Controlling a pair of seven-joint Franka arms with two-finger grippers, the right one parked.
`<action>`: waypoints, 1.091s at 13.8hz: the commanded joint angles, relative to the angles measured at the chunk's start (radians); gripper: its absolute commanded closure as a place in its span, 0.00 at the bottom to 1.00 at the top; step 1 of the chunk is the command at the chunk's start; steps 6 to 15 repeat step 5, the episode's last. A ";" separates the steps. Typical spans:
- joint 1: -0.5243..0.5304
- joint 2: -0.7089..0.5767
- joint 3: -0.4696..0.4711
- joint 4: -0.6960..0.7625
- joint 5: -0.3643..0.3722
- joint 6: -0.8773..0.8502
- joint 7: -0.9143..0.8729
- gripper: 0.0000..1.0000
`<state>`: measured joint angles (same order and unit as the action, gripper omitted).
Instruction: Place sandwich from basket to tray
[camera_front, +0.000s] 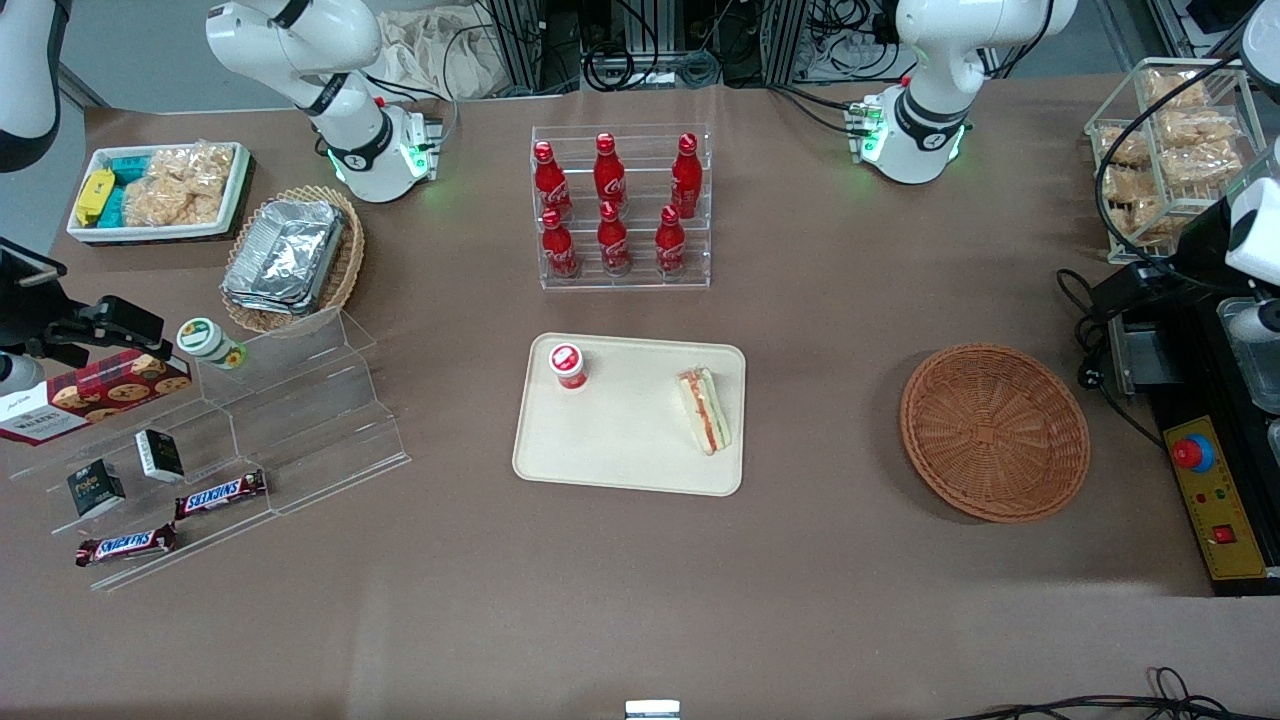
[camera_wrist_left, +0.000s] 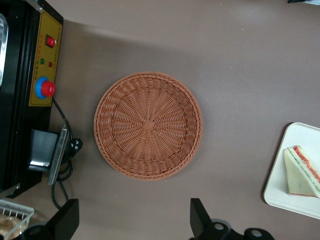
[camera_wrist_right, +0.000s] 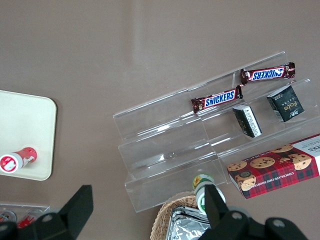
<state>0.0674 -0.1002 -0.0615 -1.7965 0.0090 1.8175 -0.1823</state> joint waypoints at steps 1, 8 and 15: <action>0.032 -0.099 -0.026 -0.104 -0.032 0.026 0.041 0.00; 0.028 -0.064 -0.034 -0.057 -0.023 -0.007 0.046 0.00; 0.028 -0.064 -0.034 -0.057 -0.023 -0.007 0.046 0.00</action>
